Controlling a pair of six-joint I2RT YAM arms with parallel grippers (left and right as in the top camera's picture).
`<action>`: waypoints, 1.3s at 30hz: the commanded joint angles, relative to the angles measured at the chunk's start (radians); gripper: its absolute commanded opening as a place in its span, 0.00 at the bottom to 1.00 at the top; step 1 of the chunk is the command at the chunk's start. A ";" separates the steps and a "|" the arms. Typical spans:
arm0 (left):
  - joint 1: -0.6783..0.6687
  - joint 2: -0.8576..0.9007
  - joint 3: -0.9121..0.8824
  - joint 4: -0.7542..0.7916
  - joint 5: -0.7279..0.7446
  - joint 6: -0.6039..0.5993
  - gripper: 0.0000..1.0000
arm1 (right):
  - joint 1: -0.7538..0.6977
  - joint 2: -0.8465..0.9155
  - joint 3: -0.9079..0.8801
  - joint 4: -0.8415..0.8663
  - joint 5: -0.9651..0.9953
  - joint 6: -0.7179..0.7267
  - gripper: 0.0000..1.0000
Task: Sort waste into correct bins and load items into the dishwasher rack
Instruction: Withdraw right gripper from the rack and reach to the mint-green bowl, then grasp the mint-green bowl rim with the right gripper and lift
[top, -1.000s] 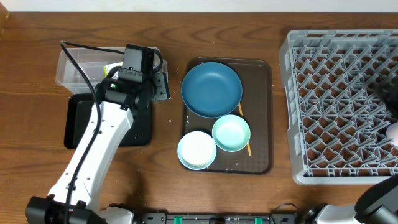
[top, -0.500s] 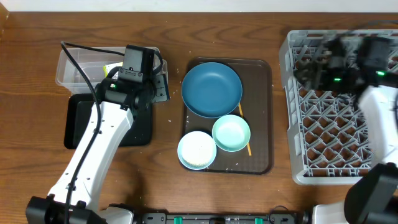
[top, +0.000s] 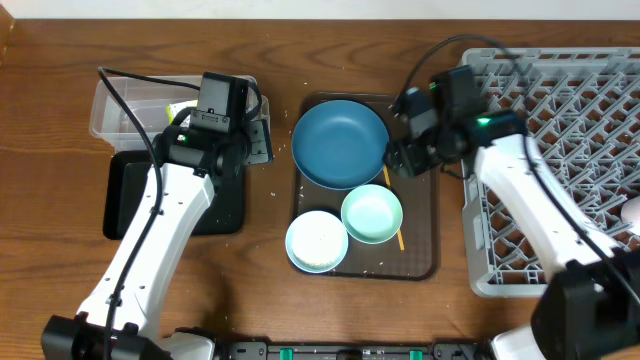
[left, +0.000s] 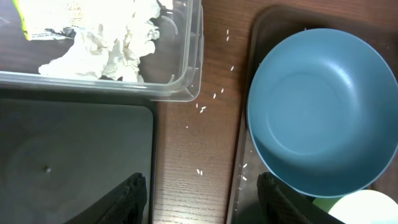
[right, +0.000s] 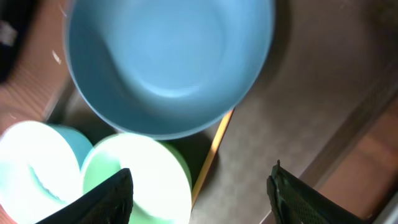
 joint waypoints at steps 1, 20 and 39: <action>0.000 0.000 0.008 -0.003 -0.010 0.006 0.60 | 0.039 0.055 0.010 -0.032 0.077 -0.014 0.67; 0.000 0.000 0.007 -0.003 -0.016 0.006 0.61 | 0.094 0.212 0.010 -0.116 0.099 0.006 0.27; 0.000 0.000 0.007 -0.003 -0.016 0.006 0.61 | 0.094 0.222 0.010 -0.126 0.098 0.007 0.01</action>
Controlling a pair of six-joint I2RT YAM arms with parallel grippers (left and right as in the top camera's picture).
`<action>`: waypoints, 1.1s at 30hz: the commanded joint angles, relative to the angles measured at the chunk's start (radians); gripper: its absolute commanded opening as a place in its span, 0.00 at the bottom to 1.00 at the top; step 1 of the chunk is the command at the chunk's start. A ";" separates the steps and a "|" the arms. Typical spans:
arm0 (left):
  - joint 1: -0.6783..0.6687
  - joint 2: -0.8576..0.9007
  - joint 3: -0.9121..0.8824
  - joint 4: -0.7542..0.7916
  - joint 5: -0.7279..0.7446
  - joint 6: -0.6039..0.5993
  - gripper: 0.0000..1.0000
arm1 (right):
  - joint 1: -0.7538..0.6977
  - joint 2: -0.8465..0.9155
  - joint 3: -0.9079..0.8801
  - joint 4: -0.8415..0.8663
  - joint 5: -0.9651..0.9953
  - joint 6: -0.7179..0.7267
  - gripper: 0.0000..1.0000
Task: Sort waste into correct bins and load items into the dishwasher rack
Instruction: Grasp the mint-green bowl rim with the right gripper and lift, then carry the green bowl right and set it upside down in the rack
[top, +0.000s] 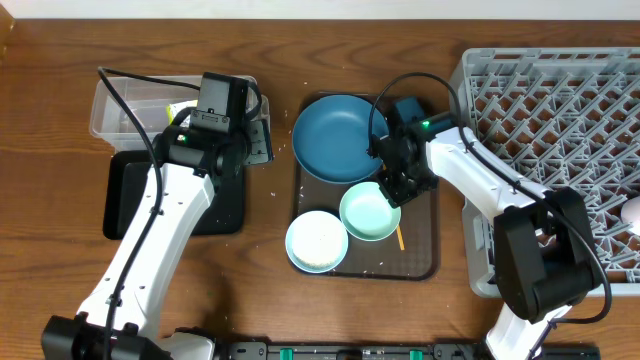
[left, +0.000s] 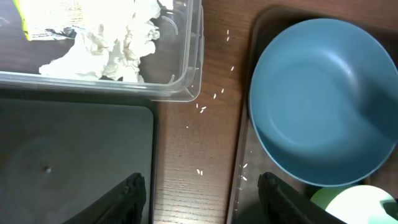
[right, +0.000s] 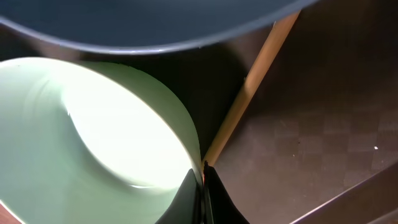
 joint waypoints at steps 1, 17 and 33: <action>0.000 0.000 0.007 -0.003 -0.015 0.006 0.61 | 0.006 0.006 0.010 -0.003 0.001 0.010 0.01; 0.000 0.000 0.007 -0.003 -0.015 0.006 0.62 | -0.184 -0.303 0.013 0.124 0.170 0.019 0.01; 0.000 0.000 0.006 -0.003 -0.015 0.006 0.62 | -0.441 -0.390 0.012 0.578 0.639 -0.021 0.01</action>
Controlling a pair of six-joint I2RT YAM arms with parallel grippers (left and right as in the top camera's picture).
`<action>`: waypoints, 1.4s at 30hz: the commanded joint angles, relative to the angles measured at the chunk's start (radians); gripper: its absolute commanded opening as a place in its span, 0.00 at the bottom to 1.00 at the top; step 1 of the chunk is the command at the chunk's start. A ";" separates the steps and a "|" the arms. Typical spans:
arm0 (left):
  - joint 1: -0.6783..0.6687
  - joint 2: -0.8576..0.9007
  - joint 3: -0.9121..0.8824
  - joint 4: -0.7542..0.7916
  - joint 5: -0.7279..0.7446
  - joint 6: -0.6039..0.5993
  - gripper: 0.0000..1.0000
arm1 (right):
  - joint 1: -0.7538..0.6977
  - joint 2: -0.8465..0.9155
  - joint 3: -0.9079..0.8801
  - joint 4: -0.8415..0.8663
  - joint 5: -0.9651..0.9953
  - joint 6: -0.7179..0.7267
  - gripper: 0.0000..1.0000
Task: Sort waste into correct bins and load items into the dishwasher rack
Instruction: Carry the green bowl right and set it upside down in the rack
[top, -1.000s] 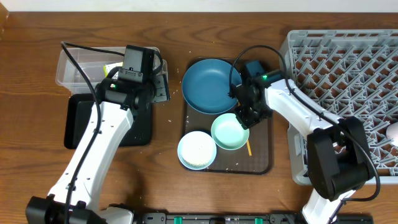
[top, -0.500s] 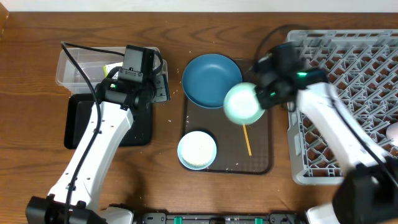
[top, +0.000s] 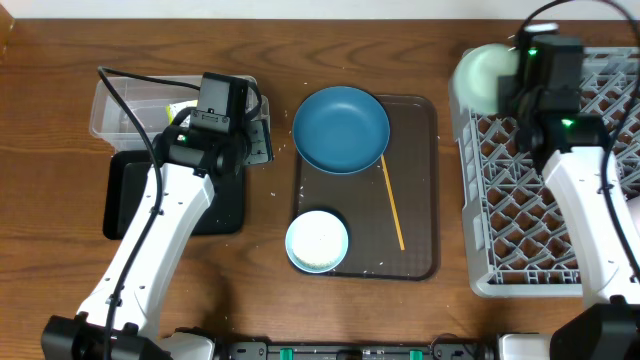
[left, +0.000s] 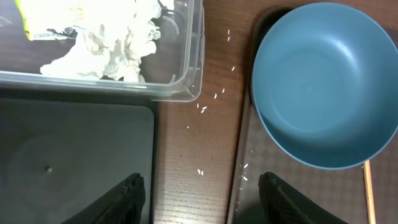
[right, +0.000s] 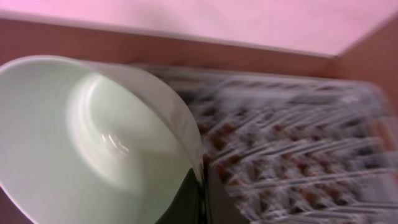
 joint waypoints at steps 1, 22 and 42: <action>0.000 0.000 0.006 -0.003 -0.013 0.006 0.62 | -0.055 -0.018 0.009 0.070 0.158 -0.032 0.01; 0.000 0.000 0.006 -0.008 -0.012 0.006 0.62 | -0.460 0.192 0.009 0.602 0.632 -0.377 0.01; 0.000 0.000 0.006 -0.032 -0.012 -0.002 0.62 | -0.502 0.452 0.009 0.667 0.708 -0.391 0.01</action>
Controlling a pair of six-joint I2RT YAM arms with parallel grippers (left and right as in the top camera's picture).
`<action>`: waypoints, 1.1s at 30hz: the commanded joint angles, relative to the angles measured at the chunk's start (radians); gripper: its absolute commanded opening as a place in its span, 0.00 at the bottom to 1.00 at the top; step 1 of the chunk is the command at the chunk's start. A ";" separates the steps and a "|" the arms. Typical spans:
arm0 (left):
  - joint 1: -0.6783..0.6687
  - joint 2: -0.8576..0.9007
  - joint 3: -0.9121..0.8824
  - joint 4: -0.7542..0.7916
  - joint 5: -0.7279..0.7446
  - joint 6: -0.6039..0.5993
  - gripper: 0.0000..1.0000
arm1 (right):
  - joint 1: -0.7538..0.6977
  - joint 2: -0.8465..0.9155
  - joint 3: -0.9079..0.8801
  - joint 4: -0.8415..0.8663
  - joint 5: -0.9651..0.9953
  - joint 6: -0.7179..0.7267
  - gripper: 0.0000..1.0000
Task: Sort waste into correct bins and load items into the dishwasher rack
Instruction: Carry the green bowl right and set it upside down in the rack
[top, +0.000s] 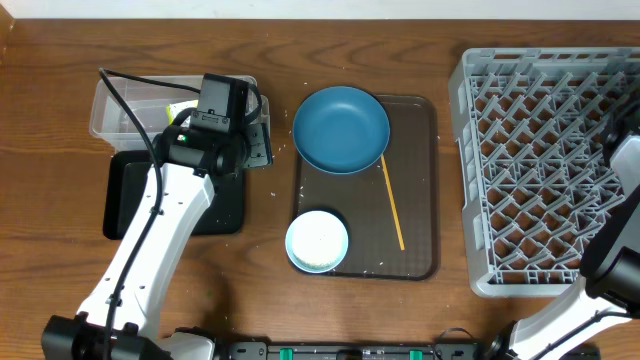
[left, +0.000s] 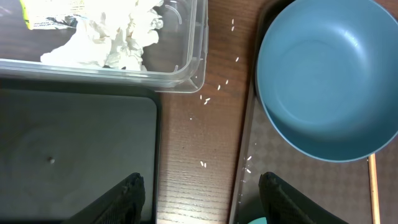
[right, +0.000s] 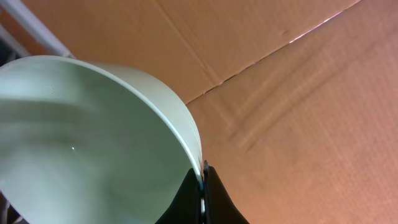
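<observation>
The pale green bowl fills the right wrist view, tilted on edge, with my right gripper shut on its rim and cardboard behind it. In the overhead view that arm runs off the right edge past the grey dishwasher rack. A large blue bowl, a white bowl and a wooden chopstick lie on the brown tray. My left gripper hangs open over the bare wood between the black tray and the brown tray.
A clear bin holding crumpled tissue and a yellow-green wrapper sits at the back left, above the black tray. Rice grains are scattered on the wood beside it.
My right gripper, still shut on the green bowl, has gone from over the rack's back left corner to beyond the rack's right side, mostly out of the overhead view. The left arm barely shifted.
First my right gripper hung open over the blue and green bowls on the tray. Then it was shut on the green bowl's rim there. Then it held the bowl over the rack's back left corner, and now holds it past the rack's right side.
</observation>
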 joint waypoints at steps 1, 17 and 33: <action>0.000 0.000 0.006 -0.003 -0.011 -0.002 0.62 | -0.007 0.020 0.008 0.000 0.023 0.021 0.01; 0.000 0.000 0.006 -0.003 -0.011 -0.002 0.62 | -0.028 0.024 0.008 0.039 0.006 -0.016 0.01; 0.000 0.000 0.006 -0.003 -0.011 -0.005 0.62 | 0.034 0.024 0.008 -0.222 -0.113 0.126 0.03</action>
